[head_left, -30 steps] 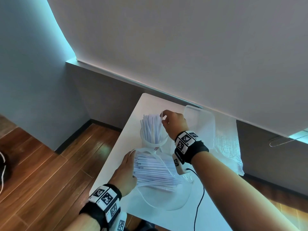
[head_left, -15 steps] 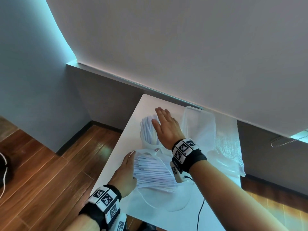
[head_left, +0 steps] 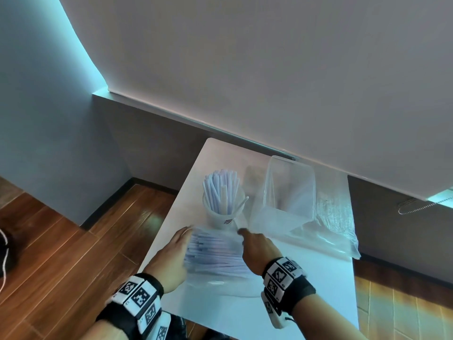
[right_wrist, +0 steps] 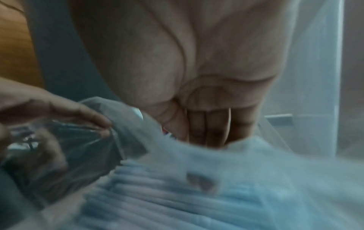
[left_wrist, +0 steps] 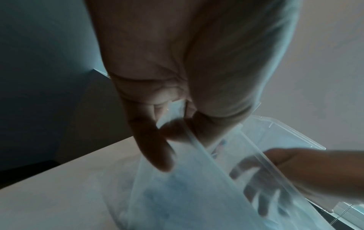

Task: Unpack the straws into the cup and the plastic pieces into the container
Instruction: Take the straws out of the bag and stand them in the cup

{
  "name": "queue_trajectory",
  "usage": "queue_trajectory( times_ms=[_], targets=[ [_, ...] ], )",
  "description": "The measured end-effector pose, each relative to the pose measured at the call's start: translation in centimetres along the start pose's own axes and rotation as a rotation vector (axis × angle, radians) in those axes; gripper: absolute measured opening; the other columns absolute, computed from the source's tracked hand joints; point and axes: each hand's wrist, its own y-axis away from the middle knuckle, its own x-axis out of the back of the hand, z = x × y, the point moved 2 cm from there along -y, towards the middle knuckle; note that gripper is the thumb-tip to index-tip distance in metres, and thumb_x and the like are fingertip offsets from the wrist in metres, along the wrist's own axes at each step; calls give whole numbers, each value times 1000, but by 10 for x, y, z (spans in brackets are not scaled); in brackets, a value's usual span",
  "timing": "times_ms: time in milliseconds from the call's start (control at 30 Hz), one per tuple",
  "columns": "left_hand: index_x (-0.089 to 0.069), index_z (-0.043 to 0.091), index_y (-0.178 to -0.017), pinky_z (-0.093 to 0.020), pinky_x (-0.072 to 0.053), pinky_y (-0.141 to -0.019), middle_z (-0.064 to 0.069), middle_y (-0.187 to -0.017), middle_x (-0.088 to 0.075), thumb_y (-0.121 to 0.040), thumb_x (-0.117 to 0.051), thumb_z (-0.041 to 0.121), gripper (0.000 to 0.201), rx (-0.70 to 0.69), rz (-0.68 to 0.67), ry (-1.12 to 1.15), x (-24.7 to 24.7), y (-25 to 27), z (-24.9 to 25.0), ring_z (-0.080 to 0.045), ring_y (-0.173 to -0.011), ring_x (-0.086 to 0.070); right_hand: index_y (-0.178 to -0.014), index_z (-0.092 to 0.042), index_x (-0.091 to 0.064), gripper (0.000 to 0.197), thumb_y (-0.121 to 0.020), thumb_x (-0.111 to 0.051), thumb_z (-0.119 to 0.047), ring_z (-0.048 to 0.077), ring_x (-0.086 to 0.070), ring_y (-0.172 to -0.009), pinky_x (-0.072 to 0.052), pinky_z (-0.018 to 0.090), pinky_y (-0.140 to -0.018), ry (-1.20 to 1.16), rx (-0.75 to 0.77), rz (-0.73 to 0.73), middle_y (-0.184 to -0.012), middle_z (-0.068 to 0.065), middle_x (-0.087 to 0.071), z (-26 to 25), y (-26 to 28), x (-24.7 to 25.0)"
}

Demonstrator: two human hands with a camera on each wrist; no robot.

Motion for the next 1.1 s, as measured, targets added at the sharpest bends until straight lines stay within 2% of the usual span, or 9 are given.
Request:
queue_trajectory(
  times_ms=[67,200,267,467,667,767,900,1033,1100],
  targets=[
    [-20,28,-151,-27,-32,-114,15,-158,-11,-78,-49,-13,90,2,-5,-15,1,0,0,-13,-141,-33,-134,-23,-46,45,-92,-38,-9,34,-61,-104,-52,40,-85,62,-47,-100,-117,14,-62,4,-8,-6],
    [-21,25,-151,-27,-34,-113,13,-159,-11,-75,-47,-15,89,-19,8,-32,0,-1,5,-14,-141,-34,-118,-13,-55,28,-94,-43,-6,34,-62,-102,-50,37,-79,218,-66,52,-112,13,-62,1,-34,-7],
    [-20,26,-151,-28,-34,-113,13,-159,-9,-75,-47,-15,91,-9,9,-32,0,0,7,-14,-141,-34,-114,-8,-56,23,-95,-44,-4,33,-62,-102,-50,37,-79,265,-95,46,-111,14,-63,-1,-47,-9],
    [-17,27,-152,-26,-41,-107,15,-160,-3,-77,-46,-12,89,21,0,-35,-5,7,8,-14,-136,-42,-119,-5,-57,28,-96,-43,0,33,-61,-111,-49,38,-86,263,-160,-30,-119,14,-62,1,-72,-25],
    [-15,28,-153,-28,-45,-103,18,-159,-2,-77,-48,-12,93,23,-26,-24,-7,7,10,-14,-130,-47,-118,-8,-56,27,-96,-40,-5,33,-61,-110,-49,39,-86,220,-195,-19,-118,12,-62,6,-77,-28],
    [-14,28,-153,-30,-43,-106,18,-159,-2,-77,-52,-10,93,26,-22,-27,-9,5,6,-15,-134,-43,-111,-10,-57,23,-91,-45,-8,32,-61,-105,-48,36,-82,154,-200,-4,-112,11,-63,4,-73,-25],
    [-14,27,-153,-25,-38,-110,15,-160,-2,-79,-57,-10,93,33,-1,-6,-11,-2,3,-14,-140,-35,-90,-11,-50,8,-84,-46,-10,31,-63,-88,-46,31,-69,100,-170,98,-95,9,-64,-3,-50,-12],
    [-11,25,-154,-25,-31,-113,15,-160,-2,-82,-55,-10,91,36,-3,24,-11,-7,9,-14,-143,-29,-85,-13,-45,6,-86,-46,-19,27,-54,-67,-43,31,-58,64,-83,301,-79,4,-59,-3,-15,9],
    [-10,25,-154,-25,-28,-113,14,-160,-2,-84,-55,-8,89,43,-2,33,-9,-10,14,-14,-143,-27,-86,-14,-51,11,-89,-49,-24,25,-56,-62,-44,31,-57,-2,-31,433,-75,1,-60,-2,3,23]
  ],
)
